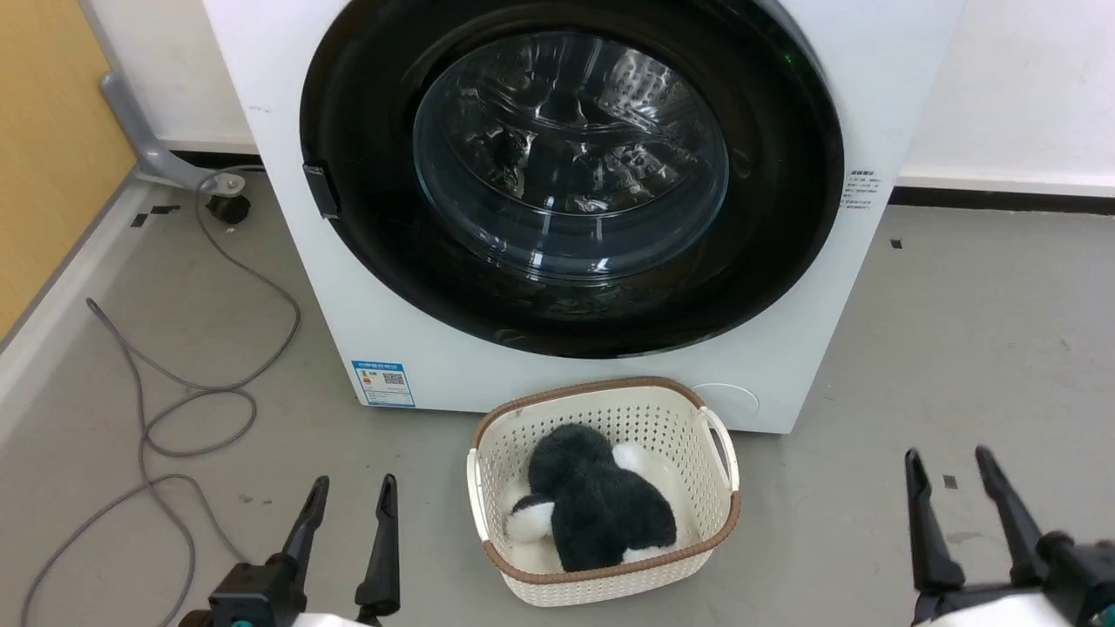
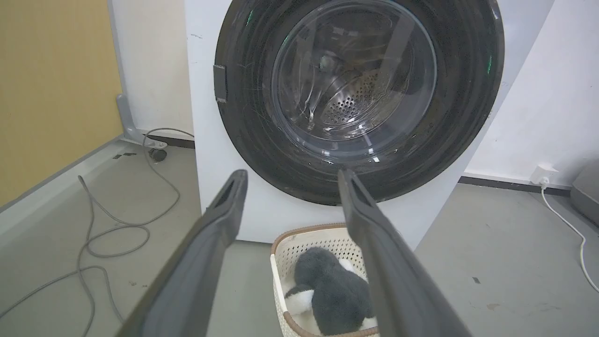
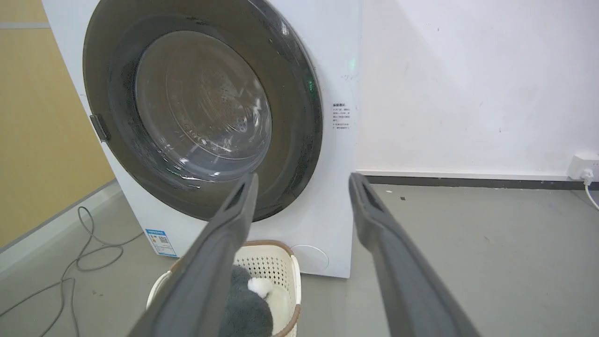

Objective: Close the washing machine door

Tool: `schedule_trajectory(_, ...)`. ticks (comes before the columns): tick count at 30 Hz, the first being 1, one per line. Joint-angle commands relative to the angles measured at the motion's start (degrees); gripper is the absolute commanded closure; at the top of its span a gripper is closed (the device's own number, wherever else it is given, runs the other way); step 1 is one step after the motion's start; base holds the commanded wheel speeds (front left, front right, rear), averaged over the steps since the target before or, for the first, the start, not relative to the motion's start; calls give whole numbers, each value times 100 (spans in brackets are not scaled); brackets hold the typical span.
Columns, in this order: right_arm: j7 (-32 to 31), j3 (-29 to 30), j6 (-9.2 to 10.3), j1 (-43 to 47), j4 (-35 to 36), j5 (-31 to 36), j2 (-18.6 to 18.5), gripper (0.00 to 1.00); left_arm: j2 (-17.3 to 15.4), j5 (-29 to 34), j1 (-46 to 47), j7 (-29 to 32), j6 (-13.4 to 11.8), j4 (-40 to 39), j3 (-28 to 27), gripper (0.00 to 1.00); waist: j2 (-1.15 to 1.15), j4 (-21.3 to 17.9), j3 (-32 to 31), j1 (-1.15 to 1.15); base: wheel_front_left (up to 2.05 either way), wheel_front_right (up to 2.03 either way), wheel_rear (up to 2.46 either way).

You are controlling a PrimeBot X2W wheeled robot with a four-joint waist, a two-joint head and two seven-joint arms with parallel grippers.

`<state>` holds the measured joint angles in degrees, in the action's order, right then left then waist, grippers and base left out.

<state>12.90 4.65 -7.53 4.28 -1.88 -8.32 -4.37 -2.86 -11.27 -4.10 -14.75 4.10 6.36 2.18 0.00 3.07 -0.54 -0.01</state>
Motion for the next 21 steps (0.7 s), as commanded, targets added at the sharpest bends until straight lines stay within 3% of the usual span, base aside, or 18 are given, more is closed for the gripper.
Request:
schedule_trajectory(1,10,-3,4,144,59,92,63,0,-2,78,-95,-25,-49,21,13,0,0,3,-18,1,0,0,0)
schedule_trajectory(20,32,-60,4,355,108,119,147,0,-2,274,-155,-25,-151,40,46,0,0,65,-49,1,0,0,0)
schedule_trajectory(21,7,-54,0,278,69,120,115,100,1,220,-98,0,-113,47,54,100,0,66,-48,1,0,0,0)
